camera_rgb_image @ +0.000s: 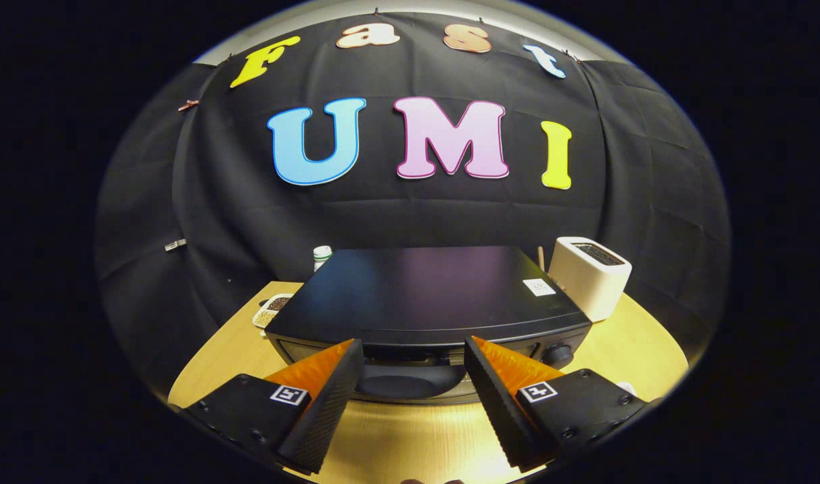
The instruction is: Open the toaster oven, put the food inside, and close the toaster oven door.
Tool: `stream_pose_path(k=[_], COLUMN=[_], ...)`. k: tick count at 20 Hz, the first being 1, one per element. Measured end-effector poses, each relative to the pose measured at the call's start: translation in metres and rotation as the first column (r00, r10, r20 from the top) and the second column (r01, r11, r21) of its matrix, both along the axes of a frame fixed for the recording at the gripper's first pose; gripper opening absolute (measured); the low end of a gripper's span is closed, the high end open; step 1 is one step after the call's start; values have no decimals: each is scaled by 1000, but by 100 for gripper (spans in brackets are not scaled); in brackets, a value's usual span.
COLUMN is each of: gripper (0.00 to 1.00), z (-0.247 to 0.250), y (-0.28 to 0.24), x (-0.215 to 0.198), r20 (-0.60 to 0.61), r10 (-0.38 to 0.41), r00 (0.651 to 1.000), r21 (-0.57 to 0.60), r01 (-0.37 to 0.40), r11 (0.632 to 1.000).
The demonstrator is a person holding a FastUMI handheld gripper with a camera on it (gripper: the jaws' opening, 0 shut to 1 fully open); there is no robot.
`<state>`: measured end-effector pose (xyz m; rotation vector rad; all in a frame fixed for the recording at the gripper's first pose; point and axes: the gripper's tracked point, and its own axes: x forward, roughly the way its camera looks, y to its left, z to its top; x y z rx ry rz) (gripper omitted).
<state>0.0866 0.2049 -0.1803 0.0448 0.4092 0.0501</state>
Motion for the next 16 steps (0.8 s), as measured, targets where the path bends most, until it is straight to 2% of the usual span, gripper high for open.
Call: stream_pose_path(k=[4, 9, 16], gripper=[98, 99, 98], z=[-9, -11, -22], y=[-1, 1, -3], x=[6, 3, -39], r20=[-22, -42, -70], r10=[-34, -24, -28], r00=[999, 999, 997], r21=[-25, -36, -41], r01=[34, 22, 25], r11=[999, 999, 999])
